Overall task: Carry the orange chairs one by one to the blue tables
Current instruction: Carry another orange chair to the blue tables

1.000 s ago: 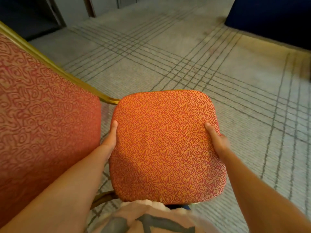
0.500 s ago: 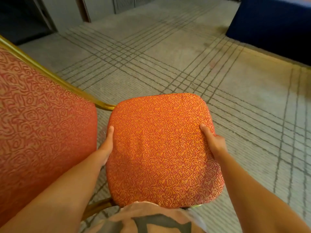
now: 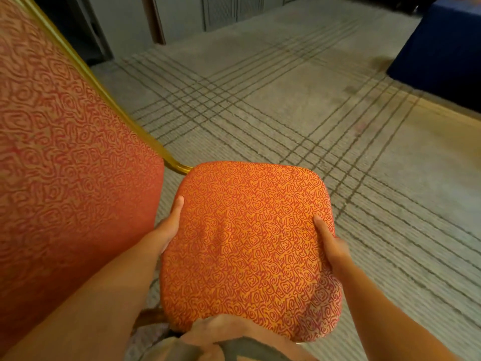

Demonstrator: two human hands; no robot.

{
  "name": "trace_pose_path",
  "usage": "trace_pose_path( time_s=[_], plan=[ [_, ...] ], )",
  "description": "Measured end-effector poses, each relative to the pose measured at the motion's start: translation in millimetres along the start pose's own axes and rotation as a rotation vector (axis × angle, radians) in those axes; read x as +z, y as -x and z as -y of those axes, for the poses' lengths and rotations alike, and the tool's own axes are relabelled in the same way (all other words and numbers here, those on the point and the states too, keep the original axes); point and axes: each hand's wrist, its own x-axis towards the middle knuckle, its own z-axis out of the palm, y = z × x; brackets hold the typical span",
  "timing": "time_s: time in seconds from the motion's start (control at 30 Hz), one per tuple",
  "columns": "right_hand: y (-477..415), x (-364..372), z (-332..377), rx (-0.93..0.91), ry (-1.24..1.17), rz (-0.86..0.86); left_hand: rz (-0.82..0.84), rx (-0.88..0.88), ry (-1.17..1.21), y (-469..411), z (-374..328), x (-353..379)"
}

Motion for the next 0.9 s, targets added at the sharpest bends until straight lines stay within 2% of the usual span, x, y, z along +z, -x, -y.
trace_pose_path(
  time_s=[0.17,0.3,0.4,0.63,0.8,0.9],
  plan=[
    [-59,41,82,-0.01,-0.009,-0.041,0.005,0.018,-0.043,-88,-105,1],
    [-109,66,155,-0.037,0.009,-0.068,0.013,0.062,-0.076,-116,-199,6],
    [-147,80,209,-0.046,0.043,-0.096,0.058,0.02,-0.088,-159,-249,6],
    [-228,114,281,-0.033,0.068,-0.069,0.076,-0.004,-0.069,-229,-326,25],
    [-295,134,345,-0.041,0.072,-0.032,0.019,0.008,-0.05,-279,-401,50],
    [-357,140,410,-0.074,0.062,-0.027,-0.001,-0.005,-0.018,-312,-471,76]
  ],
)
